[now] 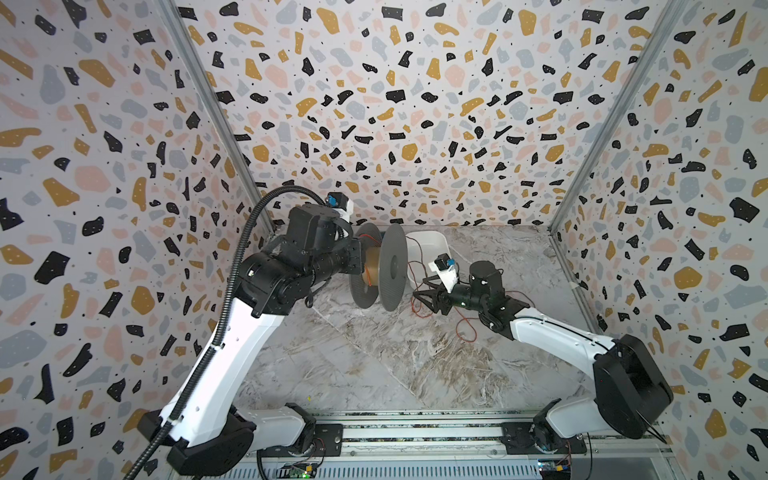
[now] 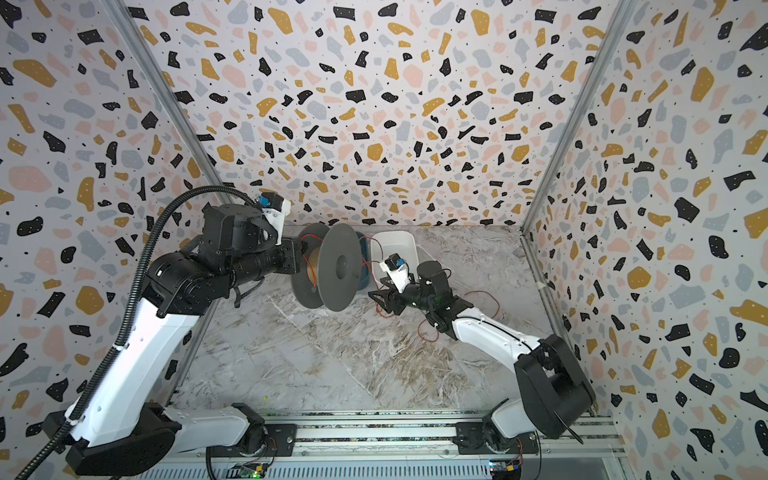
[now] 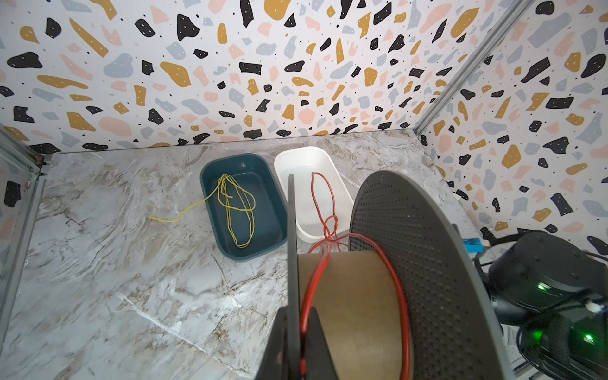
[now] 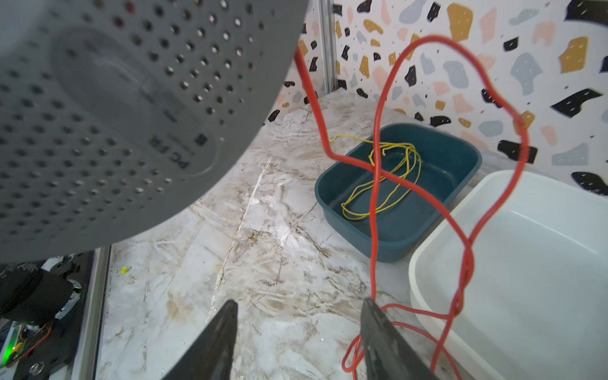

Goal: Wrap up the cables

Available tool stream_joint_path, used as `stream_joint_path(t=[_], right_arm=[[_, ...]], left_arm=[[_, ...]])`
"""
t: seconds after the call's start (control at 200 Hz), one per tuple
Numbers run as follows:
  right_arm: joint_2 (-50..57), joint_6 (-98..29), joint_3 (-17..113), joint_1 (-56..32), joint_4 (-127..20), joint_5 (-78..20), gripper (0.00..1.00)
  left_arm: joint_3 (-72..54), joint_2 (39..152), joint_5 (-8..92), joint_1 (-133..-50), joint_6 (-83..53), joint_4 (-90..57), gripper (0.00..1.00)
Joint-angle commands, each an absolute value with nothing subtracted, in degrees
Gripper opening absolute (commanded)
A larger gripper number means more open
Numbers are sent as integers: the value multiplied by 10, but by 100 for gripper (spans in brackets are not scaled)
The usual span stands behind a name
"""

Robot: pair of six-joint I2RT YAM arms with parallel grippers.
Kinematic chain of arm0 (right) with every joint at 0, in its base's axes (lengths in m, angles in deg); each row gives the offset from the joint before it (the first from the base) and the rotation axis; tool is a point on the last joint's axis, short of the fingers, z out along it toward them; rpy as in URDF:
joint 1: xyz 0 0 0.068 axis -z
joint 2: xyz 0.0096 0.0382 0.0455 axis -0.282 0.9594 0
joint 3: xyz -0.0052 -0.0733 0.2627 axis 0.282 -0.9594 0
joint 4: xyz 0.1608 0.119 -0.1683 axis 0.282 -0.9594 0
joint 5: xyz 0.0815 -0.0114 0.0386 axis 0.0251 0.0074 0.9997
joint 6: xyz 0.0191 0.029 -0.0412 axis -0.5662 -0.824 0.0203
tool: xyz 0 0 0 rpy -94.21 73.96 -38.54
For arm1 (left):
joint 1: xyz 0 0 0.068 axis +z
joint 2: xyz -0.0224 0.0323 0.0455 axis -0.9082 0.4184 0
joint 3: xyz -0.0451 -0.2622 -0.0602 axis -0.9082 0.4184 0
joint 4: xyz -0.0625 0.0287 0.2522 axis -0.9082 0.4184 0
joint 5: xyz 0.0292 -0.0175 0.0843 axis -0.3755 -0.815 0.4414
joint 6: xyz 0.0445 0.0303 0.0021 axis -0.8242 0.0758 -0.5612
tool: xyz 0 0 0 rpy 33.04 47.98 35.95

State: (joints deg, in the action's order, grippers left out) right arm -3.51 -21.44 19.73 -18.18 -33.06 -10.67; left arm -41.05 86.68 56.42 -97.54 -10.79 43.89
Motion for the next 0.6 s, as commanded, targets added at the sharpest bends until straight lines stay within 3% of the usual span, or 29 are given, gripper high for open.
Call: stream_joint_path(t=[0.0,0.21,0.396,0.486,0.596], right_arm=[[-44,-220,191,-182,-314,-146,64],[33,-220,232,-183,-275,-153,60],[99,-228,273,-192,-243,-167,52],[118,-235,289,-194,-244,-181,41],[118,-247,292,-193,-258,-206,19]], left_arm=[[-438,857,561,-974,-103,398,0],[-433,853,553,-974,-102,396,0],[-429,850,552,-974,-105,398,0],[-421,846,555,-974,-99,390,0],[-412,846,553,-973,-101,385,0]])
